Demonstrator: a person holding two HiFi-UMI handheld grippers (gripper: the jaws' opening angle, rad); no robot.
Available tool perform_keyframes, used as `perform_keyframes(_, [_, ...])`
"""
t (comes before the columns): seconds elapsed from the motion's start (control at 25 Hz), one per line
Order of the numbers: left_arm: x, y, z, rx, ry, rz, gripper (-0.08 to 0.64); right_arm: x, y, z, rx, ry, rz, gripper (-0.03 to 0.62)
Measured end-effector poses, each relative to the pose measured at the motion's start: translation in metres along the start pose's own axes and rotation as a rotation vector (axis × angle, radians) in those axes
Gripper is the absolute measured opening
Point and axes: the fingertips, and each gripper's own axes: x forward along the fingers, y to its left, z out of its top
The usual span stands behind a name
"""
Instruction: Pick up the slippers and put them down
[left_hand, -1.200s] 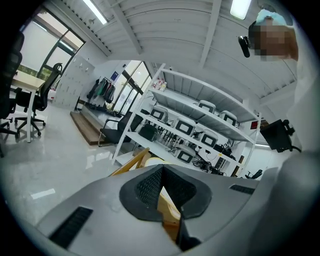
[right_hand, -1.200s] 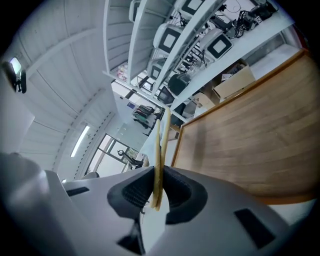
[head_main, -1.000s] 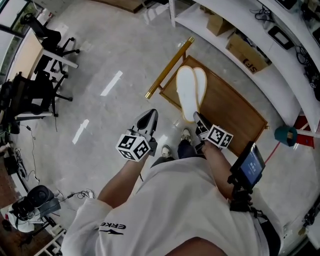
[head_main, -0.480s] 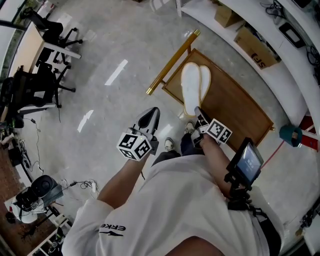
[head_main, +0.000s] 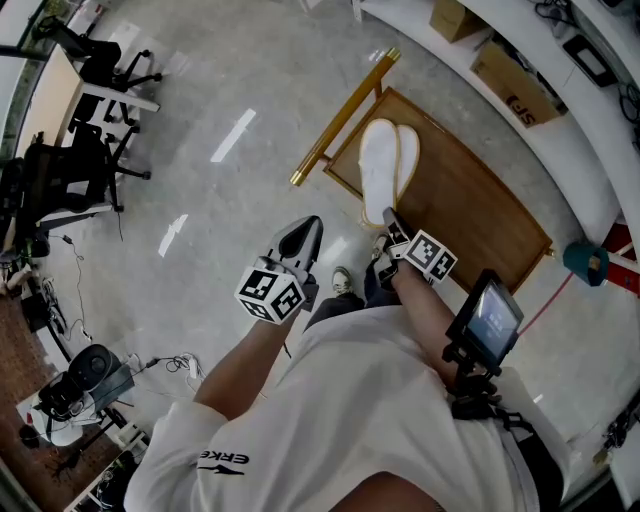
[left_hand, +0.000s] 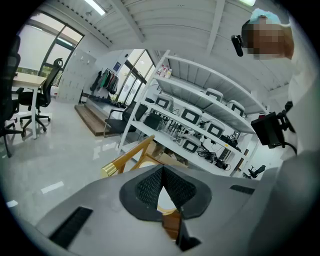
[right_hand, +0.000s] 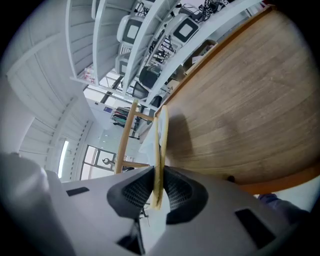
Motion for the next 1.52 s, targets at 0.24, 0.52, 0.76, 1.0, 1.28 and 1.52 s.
perform_keyframes(0.24, [-0.006, 0.006, -0.002, 0.002, 0.01, 0.012, 0.003, 0.013, -0.001, -0.015, 0.01, 0.029, -0.017, 0.057])
perform_keyframes(0.52, [-0.014, 0.016, -0.003, -0.001, 0.011, 0.028, 0.003, 0.027, 0.001, -0.035, 0.025, 0.077, -0.004, 0.061])
perform_keyframes(0.76, [-0.019, 0.02, -0.007, -0.008, 0.021, 0.036, 0.003, 0.033, -0.005, -0.045, 0.058, 0.101, -0.002, 0.141])
perform_keyframes(1.0, [-0.02, 0.02, -0.009, -0.009, 0.028, 0.031, 0.003, 0.029, -0.011, -0.046, 0.123, 0.082, 0.011, 0.212])
perform_keyframes(1.28, [-0.02, 0.011, -0.008, 0.007, 0.028, -0.009, 0.003, 0.014, -0.023, -0.051, 0.15, 0.074, 0.003, 0.239])
perform_keyframes(1.52, [-0.02, -0.002, -0.006, 0.021, 0.006, -0.072, 0.003, -0.027, -0.001, -0.037, 0.065, -0.017, 0.123, 0.239])
